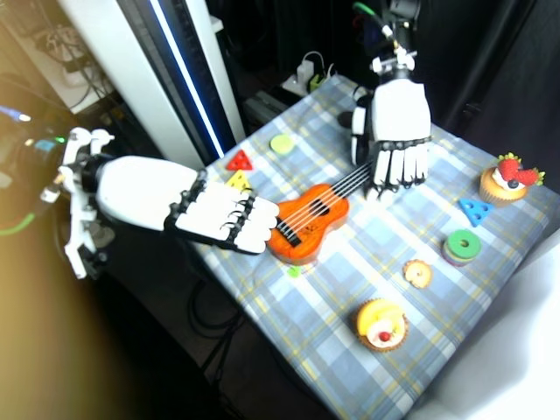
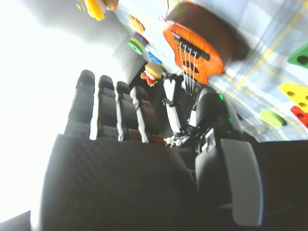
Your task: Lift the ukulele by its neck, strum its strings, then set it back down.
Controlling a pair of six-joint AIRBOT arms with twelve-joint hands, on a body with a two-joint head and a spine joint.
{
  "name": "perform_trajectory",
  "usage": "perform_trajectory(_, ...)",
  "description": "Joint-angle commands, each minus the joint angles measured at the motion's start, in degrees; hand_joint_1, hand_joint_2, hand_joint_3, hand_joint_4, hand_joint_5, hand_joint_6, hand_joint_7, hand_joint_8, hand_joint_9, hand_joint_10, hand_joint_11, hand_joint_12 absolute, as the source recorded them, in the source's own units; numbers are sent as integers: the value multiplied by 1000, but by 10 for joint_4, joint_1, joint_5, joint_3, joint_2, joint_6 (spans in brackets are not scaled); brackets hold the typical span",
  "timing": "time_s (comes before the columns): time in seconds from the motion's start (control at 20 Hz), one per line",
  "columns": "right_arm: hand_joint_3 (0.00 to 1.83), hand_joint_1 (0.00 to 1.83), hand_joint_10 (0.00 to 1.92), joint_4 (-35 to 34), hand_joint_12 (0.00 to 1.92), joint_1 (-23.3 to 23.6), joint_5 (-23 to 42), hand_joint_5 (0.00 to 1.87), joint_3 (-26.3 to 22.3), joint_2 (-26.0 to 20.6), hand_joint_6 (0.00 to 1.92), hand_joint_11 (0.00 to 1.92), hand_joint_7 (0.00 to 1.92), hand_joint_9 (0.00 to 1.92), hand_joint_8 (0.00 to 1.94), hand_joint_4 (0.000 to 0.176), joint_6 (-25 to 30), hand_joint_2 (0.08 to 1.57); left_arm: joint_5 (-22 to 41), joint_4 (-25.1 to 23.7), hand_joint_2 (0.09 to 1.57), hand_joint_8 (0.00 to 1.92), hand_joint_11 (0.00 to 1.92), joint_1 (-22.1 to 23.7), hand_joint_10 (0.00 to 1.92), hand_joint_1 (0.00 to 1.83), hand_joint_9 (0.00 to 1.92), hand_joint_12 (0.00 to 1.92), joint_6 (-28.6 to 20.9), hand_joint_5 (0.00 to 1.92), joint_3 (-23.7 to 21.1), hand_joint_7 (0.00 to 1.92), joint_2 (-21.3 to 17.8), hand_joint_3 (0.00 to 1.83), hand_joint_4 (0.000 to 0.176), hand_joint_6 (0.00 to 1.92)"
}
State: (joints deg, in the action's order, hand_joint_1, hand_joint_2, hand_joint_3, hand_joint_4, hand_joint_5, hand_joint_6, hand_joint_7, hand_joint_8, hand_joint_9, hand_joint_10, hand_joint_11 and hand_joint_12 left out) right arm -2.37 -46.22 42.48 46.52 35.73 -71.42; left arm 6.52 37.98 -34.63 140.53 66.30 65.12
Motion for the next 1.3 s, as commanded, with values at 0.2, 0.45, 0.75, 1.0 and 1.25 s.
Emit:
perform_trajectory(0.2, 4, 423, 0, -5, 0, 9, 67, 0, 0, -8, 0, 0, 0, 0, 0, 0, -2, 1331, 24, 20, 1371, 1913, 164, -1, 1921, 1102, 388, 1921, 13, 584, -1, 520, -2, 0, 0, 1453)
perform_trajectory(0.45, 3, 482, 0, -5, 0, 9, 67, 0, -2, -10, 0, 0, 0, 0, 0, 0, -2, 1336, 44, 0, 1270, 1875, 686, 14, 1921, 1094, 726, 1921, 14, 696, -30, 631, -30, 0, 0, 1418)
perform_trajectory(0.75, 0, 503, 0, -5, 0, 9, 69, 0, -2, -10, 0, 0, 0, 0, 0, 0, -2, 1335, 61, -37, 1140, 1921, 1566, 30, 1921, 1263, 1392, 1921, -25, 894, -40, 1218, -43, 0, 0, 1872)
perform_trajectory(1.0, 0, 521, 0, -2, 0, 9, 73, 0, -3, -10, 0, 0, 0, 0, 0, 14, 1, 1333, 82, -96, 1228, 1921, 1545, 48, 1921, 1224, 1450, 1921, -104, 753, -43, 1300, -52, 14, 0, 1797)
perform_trajectory(1.25, 0, 443, 0, 24, 0, 24, 81, 0, -1, -16, 0, 0, 0, 0, 0, 0, 29, 1295, 105, -106, 1261, 1921, 1502, 56, 1921, 1170, 1457, 1921, -120, 818, -46, 1248, -55, 16, 0, 1823)
